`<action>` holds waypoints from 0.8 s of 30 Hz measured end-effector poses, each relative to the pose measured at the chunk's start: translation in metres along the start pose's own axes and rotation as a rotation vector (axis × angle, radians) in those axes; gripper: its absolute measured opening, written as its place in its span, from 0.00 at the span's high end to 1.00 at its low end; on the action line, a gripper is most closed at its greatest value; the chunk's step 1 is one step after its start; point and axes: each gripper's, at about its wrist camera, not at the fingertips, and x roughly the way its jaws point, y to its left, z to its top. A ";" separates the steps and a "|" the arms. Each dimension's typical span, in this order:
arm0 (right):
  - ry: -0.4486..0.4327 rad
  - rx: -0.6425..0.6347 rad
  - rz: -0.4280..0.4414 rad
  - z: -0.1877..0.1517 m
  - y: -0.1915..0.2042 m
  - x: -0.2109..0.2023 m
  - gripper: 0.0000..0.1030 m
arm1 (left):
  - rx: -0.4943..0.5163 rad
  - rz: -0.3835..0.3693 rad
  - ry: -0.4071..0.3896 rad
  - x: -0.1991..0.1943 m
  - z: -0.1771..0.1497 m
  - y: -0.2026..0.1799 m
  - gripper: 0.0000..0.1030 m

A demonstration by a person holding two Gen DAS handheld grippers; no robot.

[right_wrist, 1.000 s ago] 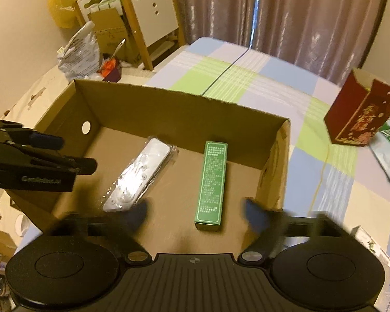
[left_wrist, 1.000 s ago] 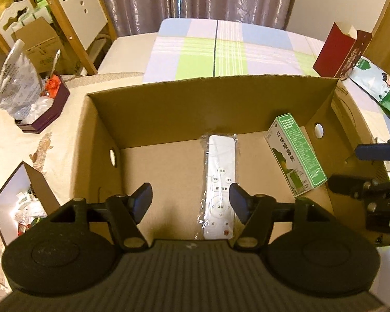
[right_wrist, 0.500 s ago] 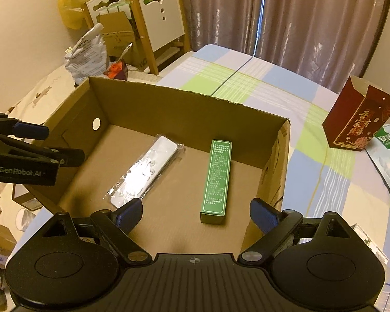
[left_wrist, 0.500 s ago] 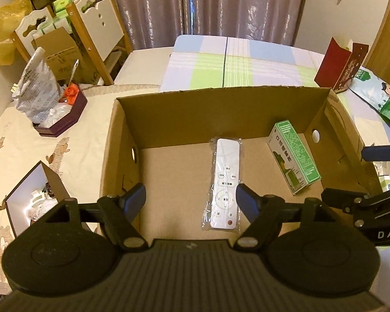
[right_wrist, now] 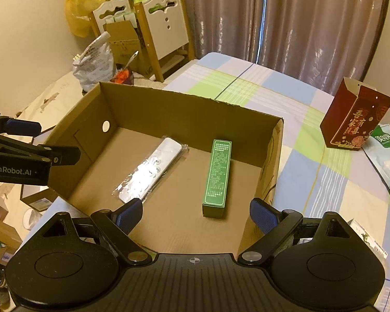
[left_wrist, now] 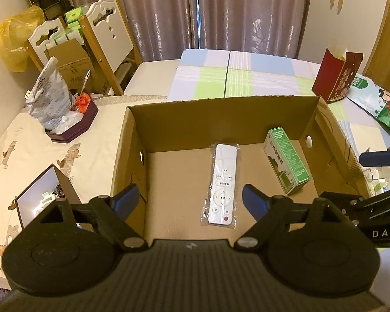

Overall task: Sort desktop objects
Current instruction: 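Withdraw both tools from the box back toward the table items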

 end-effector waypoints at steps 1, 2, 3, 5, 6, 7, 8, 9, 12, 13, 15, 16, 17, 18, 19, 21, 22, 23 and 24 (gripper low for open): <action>-0.002 -0.002 0.002 -0.001 0.000 -0.002 0.11 | -0.001 0.001 -0.003 -0.003 -0.001 -0.001 0.18; -0.006 -0.003 0.003 -0.002 0.000 -0.004 0.11 | -0.004 0.003 -0.005 -0.006 -0.003 -0.002 0.18; -0.009 -0.004 0.005 -0.004 0.000 -0.006 0.11 | -0.006 0.006 -0.008 -0.009 -0.005 -0.003 0.18; -0.016 -0.003 0.008 -0.006 -0.002 -0.011 0.11 | -0.010 0.008 -0.012 -0.014 -0.008 -0.004 0.18; -0.020 -0.001 0.011 -0.008 -0.002 -0.014 0.11 | -0.011 0.008 -0.014 -0.017 -0.010 -0.005 0.18; -0.024 0.001 0.013 -0.009 -0.004 -0.017 0.11 | -0.013 0.008 -0.016 -0.020 -0.011 -0.006 0.18; -0.027 0.004 0.017 -0.011 -0.005 -0.019 0.11 | -0.014 0.008 -0.019 -0.023 -0.013 -0.007 0.18; -0.031 0.006 0.020 -0.012 -0.006 -0.022 0.11 | -0.016 0.008 -0.021 -0.026 -0.015 -0.009 0.18; -0.041 0.008 0.026 -0.016 -0.008 -0.029 0.11 | -0.022 0.010 -0.026 -0.032 -0.018 -0.012 0.18; -0.045 0.007 0.027 -0.017 -0.009 -0.032 0.11 | -0.024 0.010 -0.027 -0.034 -0.020 -0.014 0.18; -0.053 0.010 0.033 -0.020 -0.011 -0.037 0.11 | -0.026 0.010 -0.031 -0.039 -0.022 -0.017 0.18; -0.057 0.012 0.036 -0.022 -0.012 -0.040 0.11 | -0.027 0.010 -0.033 -0.041 -0.023 -0.018 0.18; -0.061 0.014 0.038 -0.024 -0.013 -0.043 0.11 | -0.028 0.010 -0.035 -0.044 -0.024 -0.020 0.18; -0.067 0.016 0.043 -0.026 -0.014 -0.046 0.11 | -0.029 0.009 -0.037 -0.046 -0.025 -0.022 0.18; -0.071 0.018 0.047 -0.029 -0.015 -0.049 0.11 | -0.029 0.007 -0.039 -0.048 -0.027 -0.024 0.18; -0.080 0.025 0.059 -0.033 -0.019 -0.055 0.11 | -0.029 0.001 -0.042 -0.052 -0.030 -0.029 0.17; -0.084 0.028 0.064 -0.035 -0.020 -0.058 0.11 | -0.028 -0.001 -0.043 -0.053 -0.032 -0.032 0.17; -0.089 0.030 0.069 -0.037 -0.021 -0.061 0.11 | -0.027 -0.002 -0.042 -0.054 -0.033 -0.035 0.17; -0.092 0.030 0.071 -0.039 -0.022 -0.064 0.11 | -0.026 -0.003 -0.042 -0.055 -0.034 -0.038 0.17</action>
